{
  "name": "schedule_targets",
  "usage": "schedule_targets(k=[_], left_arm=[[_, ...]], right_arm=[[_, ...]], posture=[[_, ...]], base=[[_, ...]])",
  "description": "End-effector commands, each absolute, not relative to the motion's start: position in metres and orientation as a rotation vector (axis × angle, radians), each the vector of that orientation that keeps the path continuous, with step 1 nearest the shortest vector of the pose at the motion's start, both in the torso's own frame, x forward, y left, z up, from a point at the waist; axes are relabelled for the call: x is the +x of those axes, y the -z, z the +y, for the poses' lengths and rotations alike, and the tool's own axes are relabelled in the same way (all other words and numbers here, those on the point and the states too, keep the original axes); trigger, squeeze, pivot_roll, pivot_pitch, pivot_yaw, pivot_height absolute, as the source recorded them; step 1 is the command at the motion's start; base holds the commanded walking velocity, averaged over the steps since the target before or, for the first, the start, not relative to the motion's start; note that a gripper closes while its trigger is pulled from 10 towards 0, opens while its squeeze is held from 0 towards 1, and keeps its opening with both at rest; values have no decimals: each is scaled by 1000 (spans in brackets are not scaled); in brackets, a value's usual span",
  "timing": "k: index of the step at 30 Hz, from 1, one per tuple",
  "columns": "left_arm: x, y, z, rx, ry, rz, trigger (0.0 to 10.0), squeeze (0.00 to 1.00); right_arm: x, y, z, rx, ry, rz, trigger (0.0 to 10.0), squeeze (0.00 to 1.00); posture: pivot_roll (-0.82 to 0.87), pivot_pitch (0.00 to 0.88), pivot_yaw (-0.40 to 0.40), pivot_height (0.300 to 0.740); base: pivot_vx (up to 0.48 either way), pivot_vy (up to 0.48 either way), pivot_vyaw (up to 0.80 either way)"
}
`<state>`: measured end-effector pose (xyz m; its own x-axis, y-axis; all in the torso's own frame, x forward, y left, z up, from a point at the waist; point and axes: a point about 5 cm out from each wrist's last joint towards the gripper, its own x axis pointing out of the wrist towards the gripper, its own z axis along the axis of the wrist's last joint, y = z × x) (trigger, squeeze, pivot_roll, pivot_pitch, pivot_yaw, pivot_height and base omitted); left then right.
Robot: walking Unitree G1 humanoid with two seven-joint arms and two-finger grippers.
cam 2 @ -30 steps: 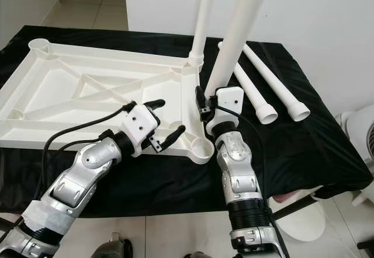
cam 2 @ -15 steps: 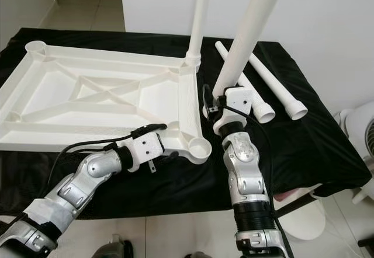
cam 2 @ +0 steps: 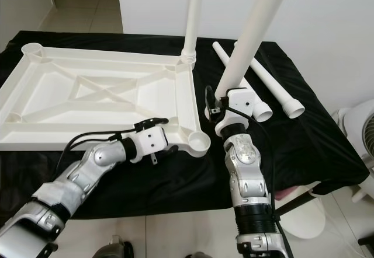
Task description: Building children table
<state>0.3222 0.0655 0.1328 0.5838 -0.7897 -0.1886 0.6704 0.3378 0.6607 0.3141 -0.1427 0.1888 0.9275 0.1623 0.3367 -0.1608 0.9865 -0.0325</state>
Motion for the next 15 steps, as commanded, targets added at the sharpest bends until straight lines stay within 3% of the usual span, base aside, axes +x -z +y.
schedule_targets(k=[1, 10, 11, 15], left_arm=[[331, -134, 77, 770, 799, -198, 10000, 0], [332, -141, 82, 692, 786, -202, 10000, 0], [319, -149, 77, 512, 836, -213, 10000, 0], [309, -156, 74, 388, 866, -229, 10000, 0]], right_arm=[[312, -186, -145, 1, -159, -327, 10000, 0], [309, -176, -142, -30, -172, -271, 10000, 0], [309, -171, -138, -41, -193, -250, 10000, 0], [309, -168, -136, -47, -210, -235, 10000, 0]], posture=[[34, 77, -38, 740], [35, 78, -35, 740], [47, 76, -44, 740], [54, 76, -50, 740]], base=[[0, 0, 0], [0, 0, 0], [0, 0, 0], [0, 0, 0]])
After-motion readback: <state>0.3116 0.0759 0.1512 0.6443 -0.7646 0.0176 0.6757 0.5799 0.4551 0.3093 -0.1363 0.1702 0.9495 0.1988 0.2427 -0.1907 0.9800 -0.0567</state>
